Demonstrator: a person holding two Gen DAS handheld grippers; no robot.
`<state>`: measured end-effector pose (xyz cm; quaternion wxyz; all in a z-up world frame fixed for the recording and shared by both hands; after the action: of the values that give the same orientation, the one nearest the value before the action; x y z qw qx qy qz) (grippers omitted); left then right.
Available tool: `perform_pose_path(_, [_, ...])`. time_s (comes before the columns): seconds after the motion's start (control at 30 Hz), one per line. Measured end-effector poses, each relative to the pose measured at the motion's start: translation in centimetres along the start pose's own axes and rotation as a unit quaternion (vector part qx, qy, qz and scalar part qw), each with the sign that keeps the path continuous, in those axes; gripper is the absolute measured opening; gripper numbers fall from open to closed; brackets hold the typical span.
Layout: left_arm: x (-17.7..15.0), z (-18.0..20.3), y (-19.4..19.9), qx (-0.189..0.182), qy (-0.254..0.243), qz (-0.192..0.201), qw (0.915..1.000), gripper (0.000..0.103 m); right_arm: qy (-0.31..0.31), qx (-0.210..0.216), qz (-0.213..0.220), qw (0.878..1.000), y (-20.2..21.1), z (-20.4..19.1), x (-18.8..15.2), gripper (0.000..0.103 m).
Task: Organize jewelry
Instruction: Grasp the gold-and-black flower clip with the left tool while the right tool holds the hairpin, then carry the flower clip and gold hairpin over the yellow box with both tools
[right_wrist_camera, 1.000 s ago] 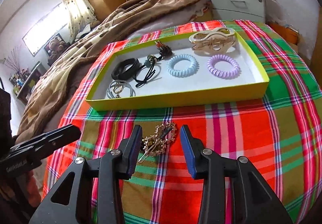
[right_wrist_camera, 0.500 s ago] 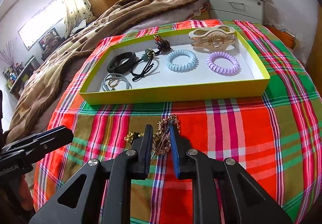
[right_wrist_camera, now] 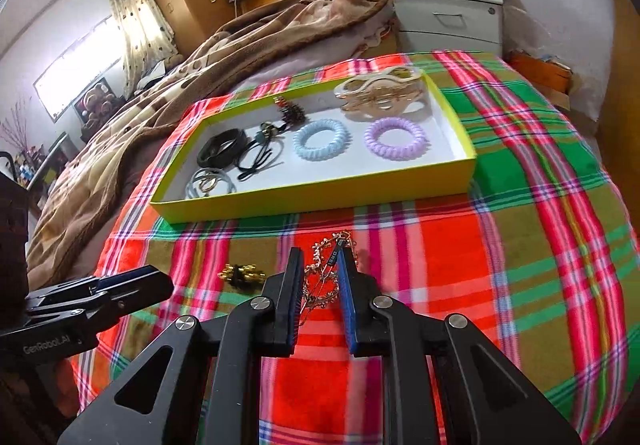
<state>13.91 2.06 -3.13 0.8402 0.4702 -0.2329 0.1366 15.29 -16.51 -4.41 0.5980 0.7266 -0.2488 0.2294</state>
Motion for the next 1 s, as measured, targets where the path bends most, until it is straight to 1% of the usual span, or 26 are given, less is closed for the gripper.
perform_pose_path(0.13, [0.3, 1.3, -1.3, -0.005, -0.024, -0.011, 0.9997, 0.038, -0.012, -0.005, 0.007, 1.000, 0.7, 1.4, -0.2, 0.018])
perform_pose_path(0.23, [0.5, 2.3, -2.2, 0.003, -0.041, -0.021, 0.9989, 0.038, -0.020, -0.009, 0.012, 1.000, 1.1, 2.5, -0.2, 0.018])
perform_pose_path(0.33, [0.6, 3.2, -2.9, 0.000, -0.055, -0.030, 0.9980, 0.038, -0.030, -0.014, 0.015, 0.999, 1.6, 3.6, -0.4, 0.018])
perform_pose_path(0.53, [0.7, 4.6, -4.5, 0.046, -0.106, -0.040, 0.9925, 0.040, -0.043, -0.022, 0.019, 0.999, 2.1, 5.3, -0.9, 0.018])
perform_pose_path(0.67, [0.4, 5.2, -5.3, 0.064, -0.135, -0.050, 0.9875, 0.040, -0.047, -0.025, 0.022, 0.998, 2.4, 5.9, -1.0, 0.018])
perform_pose_path(0.77, [0.3, 5.6, -5.8, 0.090, -0.157, -0.048, 0.9823, 0.040, -0.050, -0.023, 0.023, 0.998, 2.6, 6.4, -1.1, 0.018])
perform_pose_path(0.83, [0.3, 5.8, -6.1, 0.095, -0.162, -0.049, 0.9809, 0.040, -0.051, -0.023, 0.025, 0.998, 2.6, 6.5, -1.1, 0.018])
perform_pose_path(1.0, [0.5, 5.8, -6.3, 0.100, -0.159, -0.045, 0.9811, 0.040, -0.054, -0.022, 0.025, 0.998, 2.6, 6.8, -1.1, 0.018])
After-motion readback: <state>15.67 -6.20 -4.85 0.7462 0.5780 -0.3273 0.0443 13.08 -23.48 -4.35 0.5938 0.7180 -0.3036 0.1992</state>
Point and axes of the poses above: each gripper's, at about its wrist camera, not at the fingertips, and y roughly against the way its jaws point, z to its right, x to its top, the point moved 3 cm from there along -y, roughly the way its jaws point, and after that the axes turned 6 degrees about -x, right-handed, at the moved point
